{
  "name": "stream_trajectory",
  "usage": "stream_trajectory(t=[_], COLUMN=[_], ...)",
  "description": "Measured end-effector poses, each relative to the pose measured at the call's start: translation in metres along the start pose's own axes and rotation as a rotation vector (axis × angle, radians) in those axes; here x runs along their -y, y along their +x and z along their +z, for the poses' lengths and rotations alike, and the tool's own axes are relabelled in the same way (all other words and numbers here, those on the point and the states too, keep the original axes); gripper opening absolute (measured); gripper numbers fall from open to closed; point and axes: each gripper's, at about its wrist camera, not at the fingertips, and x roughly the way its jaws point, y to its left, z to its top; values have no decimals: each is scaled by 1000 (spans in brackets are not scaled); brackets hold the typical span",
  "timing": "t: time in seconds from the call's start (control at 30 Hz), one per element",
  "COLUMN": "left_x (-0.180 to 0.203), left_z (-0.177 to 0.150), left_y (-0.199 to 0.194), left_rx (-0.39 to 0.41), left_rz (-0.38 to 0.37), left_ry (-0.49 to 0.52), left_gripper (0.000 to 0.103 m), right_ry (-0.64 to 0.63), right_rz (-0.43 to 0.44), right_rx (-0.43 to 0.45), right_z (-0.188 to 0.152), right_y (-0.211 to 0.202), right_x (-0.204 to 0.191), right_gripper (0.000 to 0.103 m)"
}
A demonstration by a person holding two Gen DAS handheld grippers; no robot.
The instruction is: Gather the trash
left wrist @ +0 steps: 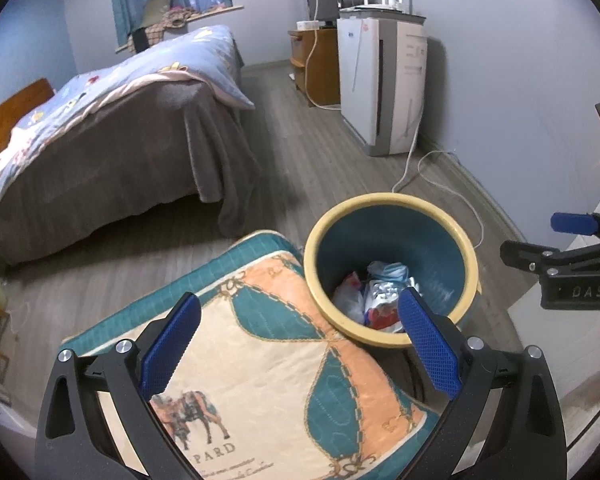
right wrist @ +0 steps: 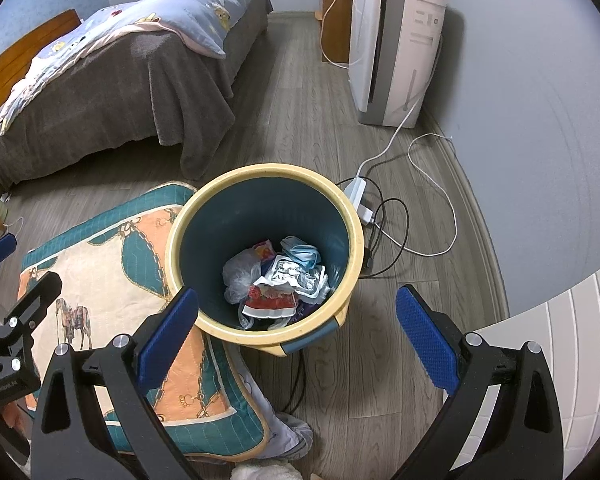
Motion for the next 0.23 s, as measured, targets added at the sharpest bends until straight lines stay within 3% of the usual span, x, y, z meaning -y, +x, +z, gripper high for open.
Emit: stream_trajectory(t=[0.23], left_x=[-17], left_z=[-3], left_y=[-20], left_rx=[-5], left_rz=[-24], left_ry=[-44], left_gripper=[98], right_ry=[30], right_rz=[-12], right_rx=[-25], right_z=[0], right_y=[4], right_x=[1], right_gripper=[97])
